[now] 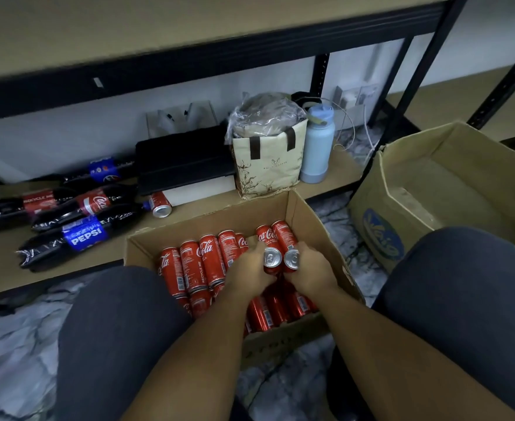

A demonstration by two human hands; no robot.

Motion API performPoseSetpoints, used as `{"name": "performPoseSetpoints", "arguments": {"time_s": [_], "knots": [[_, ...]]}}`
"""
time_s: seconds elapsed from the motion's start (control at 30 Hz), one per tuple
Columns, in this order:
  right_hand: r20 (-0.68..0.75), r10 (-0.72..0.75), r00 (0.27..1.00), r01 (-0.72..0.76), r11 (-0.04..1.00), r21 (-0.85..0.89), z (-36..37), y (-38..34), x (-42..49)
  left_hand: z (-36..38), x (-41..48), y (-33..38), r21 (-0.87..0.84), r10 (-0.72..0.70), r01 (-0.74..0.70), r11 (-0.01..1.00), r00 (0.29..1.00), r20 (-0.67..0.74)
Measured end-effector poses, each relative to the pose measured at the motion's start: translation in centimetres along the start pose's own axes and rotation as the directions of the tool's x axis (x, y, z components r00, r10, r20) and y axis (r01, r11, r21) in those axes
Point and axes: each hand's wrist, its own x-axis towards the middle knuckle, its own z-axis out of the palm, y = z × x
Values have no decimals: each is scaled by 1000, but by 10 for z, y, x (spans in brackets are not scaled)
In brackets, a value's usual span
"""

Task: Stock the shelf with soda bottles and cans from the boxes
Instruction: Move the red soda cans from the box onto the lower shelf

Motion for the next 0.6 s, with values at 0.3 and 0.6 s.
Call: {"name": "performPoseSetpoints", "arguments": {"time_s": [0.3,0.6], "knots": [[124,-17,992,29,995,-96,8,10,0,10,-3,-7,40,11,-15,999,995,102],[-59,21,998,-12,989,148,-18,-20,-10,-22,-5,1,-276,-31,9,961,996,-78]]}}
